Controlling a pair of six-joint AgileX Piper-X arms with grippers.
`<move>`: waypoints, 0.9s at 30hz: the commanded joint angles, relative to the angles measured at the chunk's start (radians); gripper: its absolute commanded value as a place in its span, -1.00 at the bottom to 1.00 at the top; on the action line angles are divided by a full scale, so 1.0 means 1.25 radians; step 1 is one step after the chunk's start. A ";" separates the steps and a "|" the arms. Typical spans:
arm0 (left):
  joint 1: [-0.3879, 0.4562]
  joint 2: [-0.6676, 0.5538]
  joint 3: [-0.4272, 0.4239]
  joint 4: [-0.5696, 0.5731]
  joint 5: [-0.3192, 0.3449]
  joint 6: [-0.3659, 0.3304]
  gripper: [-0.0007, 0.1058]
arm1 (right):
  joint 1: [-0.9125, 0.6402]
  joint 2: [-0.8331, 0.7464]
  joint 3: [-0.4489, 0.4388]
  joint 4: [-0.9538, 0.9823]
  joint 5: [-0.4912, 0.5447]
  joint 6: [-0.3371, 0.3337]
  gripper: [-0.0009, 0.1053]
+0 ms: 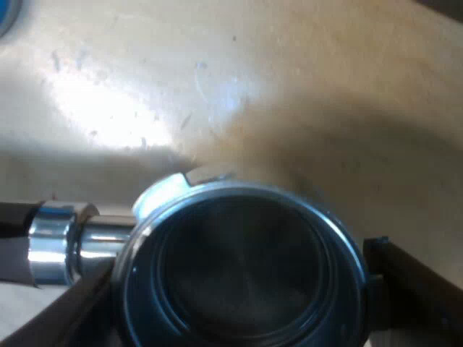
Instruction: Put the handle in the coffee machine
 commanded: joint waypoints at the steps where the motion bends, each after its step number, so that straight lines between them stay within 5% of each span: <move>1: 0.003 -0.003 -0.001 -0.004 0.028 -0.007 0.58 | 0.010 -0.040 -0.006 0.030 -0.008 0.017 -0.98; 27: 0.003 0.035 0.120 -0.142 0.061 0.096 0.58 | 0.057 -0.141 -0.009 0.065 -0.047 0.093 -0.98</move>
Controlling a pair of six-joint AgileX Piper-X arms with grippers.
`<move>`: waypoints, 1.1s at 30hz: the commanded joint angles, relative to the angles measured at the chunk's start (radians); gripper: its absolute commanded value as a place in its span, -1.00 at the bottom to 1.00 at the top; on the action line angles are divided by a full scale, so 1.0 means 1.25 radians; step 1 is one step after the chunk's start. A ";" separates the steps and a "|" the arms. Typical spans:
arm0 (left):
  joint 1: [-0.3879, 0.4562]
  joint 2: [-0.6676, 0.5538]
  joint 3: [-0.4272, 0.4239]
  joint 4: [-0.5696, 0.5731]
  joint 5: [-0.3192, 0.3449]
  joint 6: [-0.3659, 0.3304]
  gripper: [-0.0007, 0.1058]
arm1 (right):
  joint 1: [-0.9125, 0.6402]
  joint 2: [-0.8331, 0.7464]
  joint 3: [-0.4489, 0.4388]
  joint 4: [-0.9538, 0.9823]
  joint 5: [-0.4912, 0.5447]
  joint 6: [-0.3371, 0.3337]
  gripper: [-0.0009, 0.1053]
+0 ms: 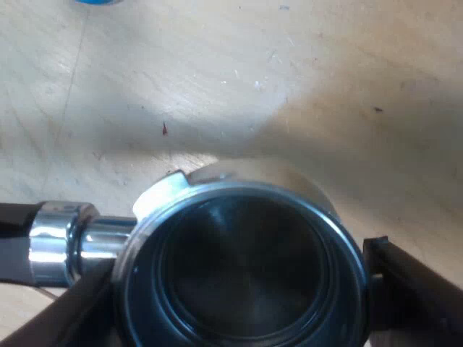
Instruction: Put the handle in the coffee machine
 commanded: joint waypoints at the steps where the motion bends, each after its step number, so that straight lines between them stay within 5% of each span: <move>1: 0.003 0.037 -0.002 -0.012 0.010 0.010 0.58 | 0.001 -0.012 -0.009 0.004 -0.014 0.001 -0.98; 11: -0.024 0.217 -0.002 -0.079 0.039 0.035 0.58 | 0.001 -0.012 -0.009 0.004 -0.014 0.002 -0.98; 25: -0.041 0.316 0.055 -0.141 -0.021 0.207 0.58 | 0.001 -0.012 -0.009 0.004 -0.014 0.002 -0.98; 33: -0.041 0.317 0.072 -0.177 -0.014 0.194 0.58 | 0.001 -0.012 -0.009 0.004 -0.014 0.002 -0.98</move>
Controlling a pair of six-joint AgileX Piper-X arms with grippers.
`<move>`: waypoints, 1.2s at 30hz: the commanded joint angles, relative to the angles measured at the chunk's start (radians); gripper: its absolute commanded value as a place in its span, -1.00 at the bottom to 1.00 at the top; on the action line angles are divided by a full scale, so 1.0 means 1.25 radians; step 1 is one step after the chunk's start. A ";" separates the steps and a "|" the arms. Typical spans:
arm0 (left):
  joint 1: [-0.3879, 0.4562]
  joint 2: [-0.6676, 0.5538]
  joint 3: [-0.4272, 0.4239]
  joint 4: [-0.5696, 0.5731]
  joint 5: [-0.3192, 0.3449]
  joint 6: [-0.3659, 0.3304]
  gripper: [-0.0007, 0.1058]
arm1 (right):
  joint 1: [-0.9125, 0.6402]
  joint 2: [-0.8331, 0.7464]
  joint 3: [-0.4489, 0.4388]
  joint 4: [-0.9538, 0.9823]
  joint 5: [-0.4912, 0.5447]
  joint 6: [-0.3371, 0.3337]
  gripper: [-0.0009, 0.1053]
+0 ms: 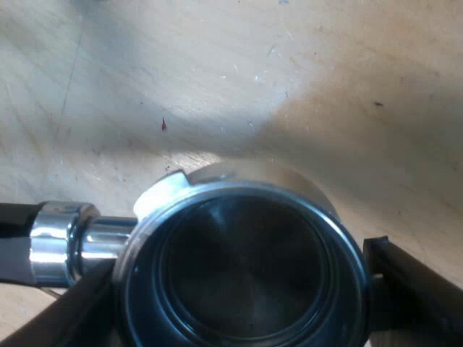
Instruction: Put the handle in the coffee machine
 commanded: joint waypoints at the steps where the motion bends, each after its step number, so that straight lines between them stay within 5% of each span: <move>1: -0.002 0.000 0.001 -0.022 -0.001 -0.007 0.58 | 0.001 -0.012 -0.009 0.000 -0.014 -0.001 -0.98; 22: -0.002 0.037 0.027 -0.098 0.030 -0.049 0.53 | 0.001 -0.012 -0.009 0.000 -0.034 0.014 -0.98; 36: -0.002 0.037 0.026 -0.116 0.030 -0.049 -0.61 | 0.001 -0.012 -0.009 0.000 -0.034 0.021 -0.98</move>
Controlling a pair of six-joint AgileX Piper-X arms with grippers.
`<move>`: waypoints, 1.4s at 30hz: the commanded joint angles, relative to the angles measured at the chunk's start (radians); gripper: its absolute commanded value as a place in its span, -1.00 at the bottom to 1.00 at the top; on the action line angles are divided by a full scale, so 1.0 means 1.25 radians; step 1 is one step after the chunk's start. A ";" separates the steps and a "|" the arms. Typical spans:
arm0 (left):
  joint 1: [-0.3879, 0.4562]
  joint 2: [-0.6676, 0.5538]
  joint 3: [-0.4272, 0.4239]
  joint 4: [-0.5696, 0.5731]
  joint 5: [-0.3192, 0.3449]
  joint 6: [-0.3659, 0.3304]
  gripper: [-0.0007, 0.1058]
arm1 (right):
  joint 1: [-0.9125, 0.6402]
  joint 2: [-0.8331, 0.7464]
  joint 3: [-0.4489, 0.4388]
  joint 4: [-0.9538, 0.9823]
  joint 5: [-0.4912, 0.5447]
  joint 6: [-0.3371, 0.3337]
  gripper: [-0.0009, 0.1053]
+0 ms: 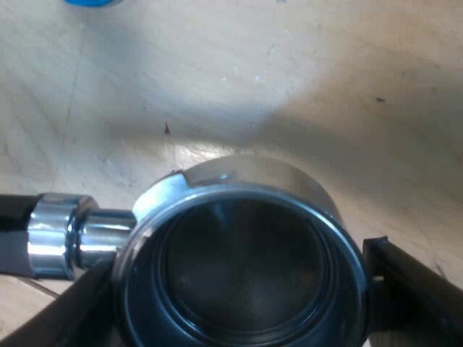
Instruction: Put the handle in the coffee machine
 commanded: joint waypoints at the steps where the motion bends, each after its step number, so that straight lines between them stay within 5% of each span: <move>1: -0.002 -0.002 -0.002 -0.025 0.012 -0.009 -0.68 | 0.001 -0.012 -0.009 -0.001 -0.023 -0.013 -0.98; 6: -0.002 -0.002 -0.002 -0.025 0.012 -0.009 -0.98 | 0.001 -0.012 -0.009 -0.001 -0.023 -0.013 -0.98; 11: -0.002 -0.004 -0.006 -0.025 0.012 -0.009 -0.98 | 0.001 -0.012 -0.009 -0.001 -0.021 -0.013 -0.92; 16: 0.000 -0.004 -0.016 -0.018 0.012 -0.009 -0.98 | 0.001 -0.012 -0.009 -0.001 -0.018 -0.013 -0.14; 21: 0.011 -0.004 -0.024 -0.019 0.038 -0.009 -0.98 | 0.001 -0.012 -0.009 -0.030 -0.018 -0.021 0.33; 42: 0.040 -0.023 -0.024 0.000 0.042 -0.008 -0.98 | -0.001 -0.018 -0.010 -0.073 0.071 -0.071 0.36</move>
